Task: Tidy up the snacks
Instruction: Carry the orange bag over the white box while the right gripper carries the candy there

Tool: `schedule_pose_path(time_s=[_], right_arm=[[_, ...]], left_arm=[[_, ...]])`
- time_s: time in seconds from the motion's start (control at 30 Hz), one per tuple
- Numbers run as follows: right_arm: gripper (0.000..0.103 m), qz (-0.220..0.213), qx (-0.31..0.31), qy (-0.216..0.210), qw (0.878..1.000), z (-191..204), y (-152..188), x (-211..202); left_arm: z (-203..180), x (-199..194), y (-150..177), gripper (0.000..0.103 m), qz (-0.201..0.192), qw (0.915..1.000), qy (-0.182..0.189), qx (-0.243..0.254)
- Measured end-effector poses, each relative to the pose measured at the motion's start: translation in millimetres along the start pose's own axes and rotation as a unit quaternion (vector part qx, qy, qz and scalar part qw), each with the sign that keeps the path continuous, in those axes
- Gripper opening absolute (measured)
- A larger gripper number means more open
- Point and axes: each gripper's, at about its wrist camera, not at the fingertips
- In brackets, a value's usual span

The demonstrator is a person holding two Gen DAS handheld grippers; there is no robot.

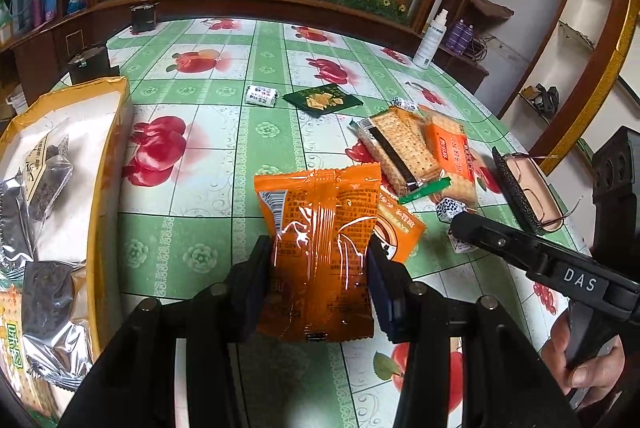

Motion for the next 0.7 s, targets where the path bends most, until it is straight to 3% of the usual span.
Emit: schedule_pose_path(time_s=[0.7], right_arm=[[0.035, 0.000, -0.001, 0.002, 1.000, 0, 0, 0]], left_arm=[[5, -16, 0, 0.045, -0.015, 0.9998, 0.009, -0.006]])
Point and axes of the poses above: each gripper's, at about its wrist camera, not at the fingertips, and x roughly the way its jaws point, z to its left, y to its underside, and after that the axes turned 9 degrees about z, right-handed
